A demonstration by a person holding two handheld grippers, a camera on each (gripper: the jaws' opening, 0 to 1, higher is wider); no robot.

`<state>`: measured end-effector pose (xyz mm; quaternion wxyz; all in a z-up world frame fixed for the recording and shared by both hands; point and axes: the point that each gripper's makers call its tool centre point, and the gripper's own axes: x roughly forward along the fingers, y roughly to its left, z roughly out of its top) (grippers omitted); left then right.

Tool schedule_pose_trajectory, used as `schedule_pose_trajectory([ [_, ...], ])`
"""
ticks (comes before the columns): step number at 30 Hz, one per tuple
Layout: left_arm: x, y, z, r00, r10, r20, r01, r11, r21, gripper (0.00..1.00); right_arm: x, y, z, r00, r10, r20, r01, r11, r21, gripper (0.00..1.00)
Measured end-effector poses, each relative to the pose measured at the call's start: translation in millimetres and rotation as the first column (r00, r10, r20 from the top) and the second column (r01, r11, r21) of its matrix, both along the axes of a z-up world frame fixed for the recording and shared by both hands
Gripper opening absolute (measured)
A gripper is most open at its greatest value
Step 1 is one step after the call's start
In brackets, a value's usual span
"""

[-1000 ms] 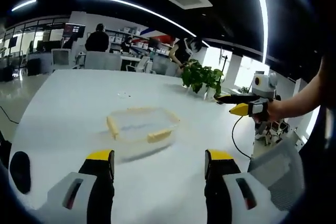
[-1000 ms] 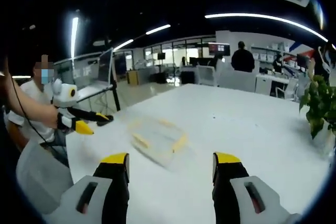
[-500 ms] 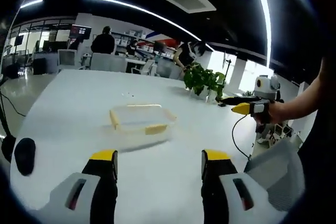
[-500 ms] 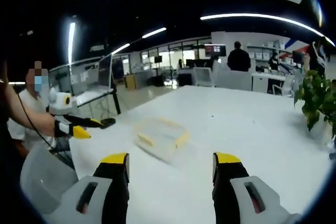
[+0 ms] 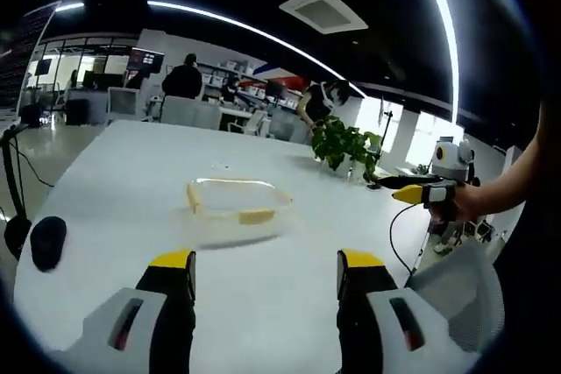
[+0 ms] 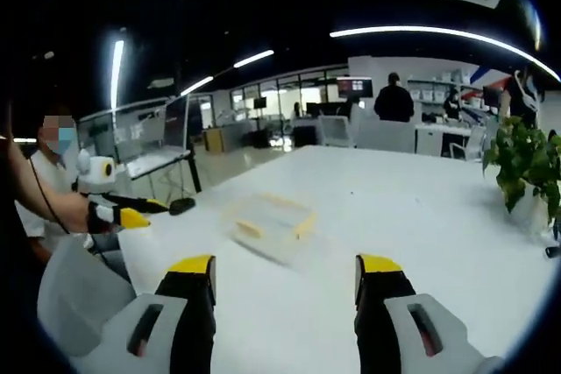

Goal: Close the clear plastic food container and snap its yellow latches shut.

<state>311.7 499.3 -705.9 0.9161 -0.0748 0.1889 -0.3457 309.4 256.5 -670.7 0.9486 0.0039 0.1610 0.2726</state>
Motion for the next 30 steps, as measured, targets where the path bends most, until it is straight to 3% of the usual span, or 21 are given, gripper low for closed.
schedule_pose_trajectory([
  [7,-7.7,1,-2.2,1.0,0.015,0.005,-0.015,1.0,0.0,0.64,-14,-5,1.7,0.999,-0.035,0.017,0.034,0.999,0.039,0.64],
  [17,-16.5,4,-7.0,0.999,0.038,0.02,-0.039,0.998,0.042,0.64,-32,-12,-15.4,0.995,-0.095,-0.017,0.096,0.994,0.057,0.64],
  [27,-24.4,0,-6.3,0.999,0.036,0.037,-0.038,0.997,0.062,0.64,-38,-5,-6.7,0.997,-0.062,0.034,0.061,0.998,0.023,0.64],
  [30,-30.1,-6,-8.8,0.995,-0.015,0.094,0.003,0.992,0.126,0.65,-38,-3,-9.4,0.997,-0.059,0.046,0.058,0.998,0.022,0.69],
])
